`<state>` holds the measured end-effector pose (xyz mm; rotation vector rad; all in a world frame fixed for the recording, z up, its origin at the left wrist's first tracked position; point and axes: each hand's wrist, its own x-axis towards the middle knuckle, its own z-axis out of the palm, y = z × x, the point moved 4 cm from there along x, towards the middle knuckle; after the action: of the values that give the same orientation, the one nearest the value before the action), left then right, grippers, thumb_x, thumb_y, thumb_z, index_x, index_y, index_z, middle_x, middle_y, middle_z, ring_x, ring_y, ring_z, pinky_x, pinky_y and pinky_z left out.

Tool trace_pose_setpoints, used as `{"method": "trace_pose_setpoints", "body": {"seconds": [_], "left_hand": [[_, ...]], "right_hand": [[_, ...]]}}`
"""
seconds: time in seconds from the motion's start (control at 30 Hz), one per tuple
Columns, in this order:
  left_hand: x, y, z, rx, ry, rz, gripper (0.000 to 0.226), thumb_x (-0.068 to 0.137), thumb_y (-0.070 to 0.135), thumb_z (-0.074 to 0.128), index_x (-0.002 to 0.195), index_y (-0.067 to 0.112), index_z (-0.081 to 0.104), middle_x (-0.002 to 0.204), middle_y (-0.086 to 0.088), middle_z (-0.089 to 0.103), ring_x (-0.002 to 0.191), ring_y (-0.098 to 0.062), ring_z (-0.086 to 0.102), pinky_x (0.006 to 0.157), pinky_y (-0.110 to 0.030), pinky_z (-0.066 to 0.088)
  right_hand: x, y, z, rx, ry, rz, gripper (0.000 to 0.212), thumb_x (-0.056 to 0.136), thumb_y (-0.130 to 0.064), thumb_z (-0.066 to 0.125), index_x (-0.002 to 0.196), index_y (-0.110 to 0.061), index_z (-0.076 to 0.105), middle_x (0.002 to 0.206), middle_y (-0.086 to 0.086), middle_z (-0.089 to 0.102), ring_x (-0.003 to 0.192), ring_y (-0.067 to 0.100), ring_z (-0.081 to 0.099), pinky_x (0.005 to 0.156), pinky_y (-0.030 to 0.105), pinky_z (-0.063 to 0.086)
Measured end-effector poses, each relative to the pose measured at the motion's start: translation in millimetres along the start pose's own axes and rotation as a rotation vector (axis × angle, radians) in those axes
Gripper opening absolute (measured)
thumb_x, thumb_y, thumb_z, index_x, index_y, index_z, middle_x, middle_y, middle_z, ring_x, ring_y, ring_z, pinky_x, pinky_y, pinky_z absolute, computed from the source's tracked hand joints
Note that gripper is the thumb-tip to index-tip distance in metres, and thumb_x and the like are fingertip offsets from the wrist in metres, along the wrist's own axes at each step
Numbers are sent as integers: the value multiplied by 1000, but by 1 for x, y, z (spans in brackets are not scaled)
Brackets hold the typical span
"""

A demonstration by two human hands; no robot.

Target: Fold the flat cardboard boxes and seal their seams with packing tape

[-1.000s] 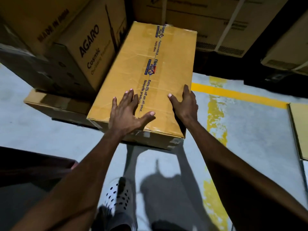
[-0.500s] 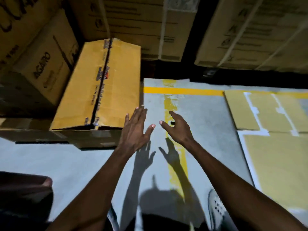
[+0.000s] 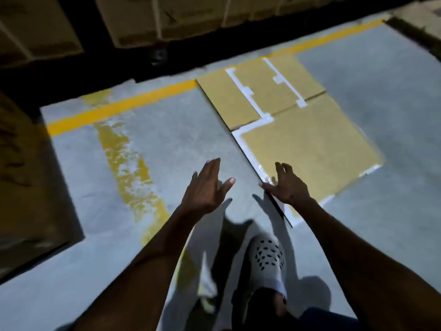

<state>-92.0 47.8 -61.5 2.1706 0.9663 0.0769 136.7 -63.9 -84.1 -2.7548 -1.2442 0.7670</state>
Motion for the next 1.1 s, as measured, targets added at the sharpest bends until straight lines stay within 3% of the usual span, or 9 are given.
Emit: {"method": "trace_pose_setpoints", "body": {"seconds": [0.23,0.37,0.5,0.57,0.63,0.73,0.8,1.03,1.1], "left_hand": [[91,9,85,84,-97,102,84,98,63,34,160,16,2,168,-2,3,154,-16,1,123,-48,4],[109,7,111,206,-165,179,85,99,61,35,160,13,2,168,-3,4,155,-18,1,123,-48,4],[107,3,117,266,-198,182,84,100,58,35,160,11,1,168,-4,4,155,-19,1,124,-49,5],[103,1,112,254,-204,159,84,99,58,35,159,11,0,168,-4,4,155,-18,0,123,-49,4],[97,0,103,223,-185,125,84,99,59,35,160,11,1,168,-4,4,155,-19,1,123,-51,5],[78,2,80,146,-150,33,84,99,61,35,160,13,1,168,-5,5,154,-20,5,122,-52,7],[56,3,59,91,-123,-50,85,98,62,35,160,14,2,168,-6,6,154,-22,9,121,-54,9],[-19,-9,-26,-352,12,-556,106,88,70,48,159,6,3,165,-18,11,150,-32,22,118,-47,26],[-43,-16,-57,-574,75,-706,105,88,67,56,159,7,6,164,-16,15,143,-36,33,105,-49,38]], "right_hand": [[59,103,63,-45,-46,148,132,70,-74,72,161,-20,-7,168,4,-16,155,29,-10,111,73,16],[73,129,91,11,-124,224,145,60,-82,73,159,-21,-14,166,8,-21,153,36,-11,108,77,18],[73,124,95,-152,-64,70,111,87,-72,56,159,-7,1,163,30,-1,143,57,21,102,62,40],[66,112,83,-251,51,-77,89,97,-59,43,154,4,18,153,41,23,118,61,50,84,56,49],[54,100,65,-302,104,-137,73,97,-44,44,147,8,29,137,40,44,93,52,63,69,47,47],[33,76,24,-270,279,-114,46,93,-27,55,127,1,40,100,21,63,77,41,66,61,39,38],[23,48,-10,-234,340,-119,33,91,-18,56,118,-2,44,89,17,67,75,38,67,61,37,37],[-30,-84,-137,137,408,-192,25,104,-14,37,109,4,54,101,26,63,86,37,58,67,36,32],[-57,-112,-164,250,427,-219,27,103,-17,37,102,4,55,100,27,63,88,39,58,67,35,32]]}}
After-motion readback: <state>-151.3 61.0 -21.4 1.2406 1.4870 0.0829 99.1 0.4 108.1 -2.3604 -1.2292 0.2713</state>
